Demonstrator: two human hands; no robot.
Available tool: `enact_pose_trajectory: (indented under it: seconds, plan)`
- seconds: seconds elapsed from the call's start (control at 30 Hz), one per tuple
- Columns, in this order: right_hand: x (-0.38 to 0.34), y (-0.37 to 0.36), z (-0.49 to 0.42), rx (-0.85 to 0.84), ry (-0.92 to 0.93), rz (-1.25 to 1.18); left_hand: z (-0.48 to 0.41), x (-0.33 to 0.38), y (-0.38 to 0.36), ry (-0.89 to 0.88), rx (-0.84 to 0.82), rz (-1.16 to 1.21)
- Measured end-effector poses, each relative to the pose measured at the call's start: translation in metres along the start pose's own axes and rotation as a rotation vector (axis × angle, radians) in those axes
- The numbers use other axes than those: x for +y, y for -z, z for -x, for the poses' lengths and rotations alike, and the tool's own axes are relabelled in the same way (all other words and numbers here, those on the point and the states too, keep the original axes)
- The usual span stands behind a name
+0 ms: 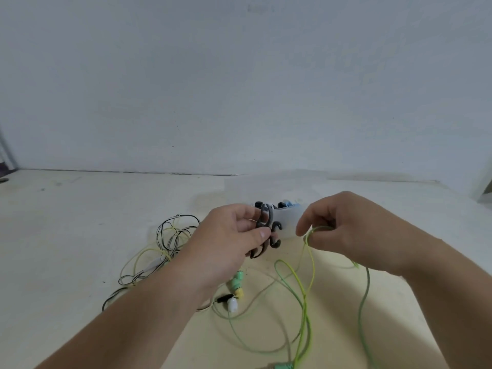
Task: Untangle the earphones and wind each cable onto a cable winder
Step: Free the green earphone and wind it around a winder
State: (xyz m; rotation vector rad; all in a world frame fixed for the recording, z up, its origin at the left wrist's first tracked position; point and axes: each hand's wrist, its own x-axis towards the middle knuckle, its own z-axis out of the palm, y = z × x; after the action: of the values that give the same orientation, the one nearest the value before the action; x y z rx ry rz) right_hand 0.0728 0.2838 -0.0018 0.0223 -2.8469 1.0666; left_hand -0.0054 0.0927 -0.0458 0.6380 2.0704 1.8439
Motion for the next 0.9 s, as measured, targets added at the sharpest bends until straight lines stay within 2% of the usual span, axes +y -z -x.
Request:
enact_pose_trajectory:
  seconds: [0.23, 0.4, 0.5, 0.6, 0.67, 0.9]
  plan:
    - [0.006, 0.007, 0.000, 0.037, -0.042, 0.007, 0.001, 0.000, 0.000, 0.028, -0.038, 0.034]
    - [-0.003, 0.003, 0.005, -0.129, 0.019, 0.002, 0.004, 0.001, -0.005, 0.019, -0.002, 0.110]
    - [-0.005, 0.001, 0.004, -0.162, 0.035, 0.033, 0.005, 0.001, -0.006, -0.033, 0.014, 0.060]
    - [-0.003, 0.000, 0.002, -0.130, 0.027, 0.031, 0.004, 0.004, -0.004, -0.126, 0.015, -0.033]
    - [0.000, -0.001, 0.000, -0.095, 0.027, 0.017, 0.004, 0.006, -0.002, -0.162, 0.033, -0.008]
    - [0.003, 0.002, -0.001, -0.032, 0.053, -0.288, 0.007, 0.009, -0.007, -0.180, 0.029, 0.098]
